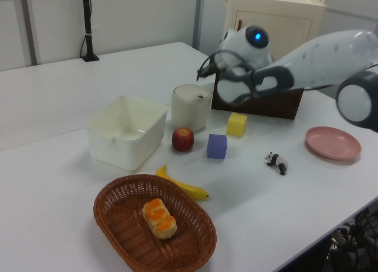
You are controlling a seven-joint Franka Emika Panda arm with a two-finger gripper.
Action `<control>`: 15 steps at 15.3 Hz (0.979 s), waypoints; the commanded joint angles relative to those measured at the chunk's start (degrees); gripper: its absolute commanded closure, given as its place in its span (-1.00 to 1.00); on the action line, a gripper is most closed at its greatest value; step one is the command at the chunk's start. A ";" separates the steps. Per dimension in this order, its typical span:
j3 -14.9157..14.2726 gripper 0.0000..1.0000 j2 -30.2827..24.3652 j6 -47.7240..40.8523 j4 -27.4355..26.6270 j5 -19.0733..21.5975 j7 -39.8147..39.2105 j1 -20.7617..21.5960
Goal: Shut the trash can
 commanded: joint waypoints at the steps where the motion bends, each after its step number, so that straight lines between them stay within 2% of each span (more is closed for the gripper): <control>1: -0.40 0.99 -10.69 -9.19 -3.75 1.08 0.30 0.64; 4: 0.91 0.99 -15.79 -24.54 -3.58 1.69 0.30 1.08; 6: 2.58 0.98 -18.78 -36.68 -3.40 5.37 -0.75 1.08; 11: 2.68 0.96 -24.33 -60.33 -2.26 15.13 -9.61 1.08; 13: 2.15 0.92 -24.86 -67.11 -1.30 16.81 -11.47 0.82; 14: 2.15 0.82 -24.86 -70.01 -0.77 17.25 -12.09 0.73; 15: 2.15 0.49 -24.78 -72.04 0.11 17.86 -12.09 0.81</control>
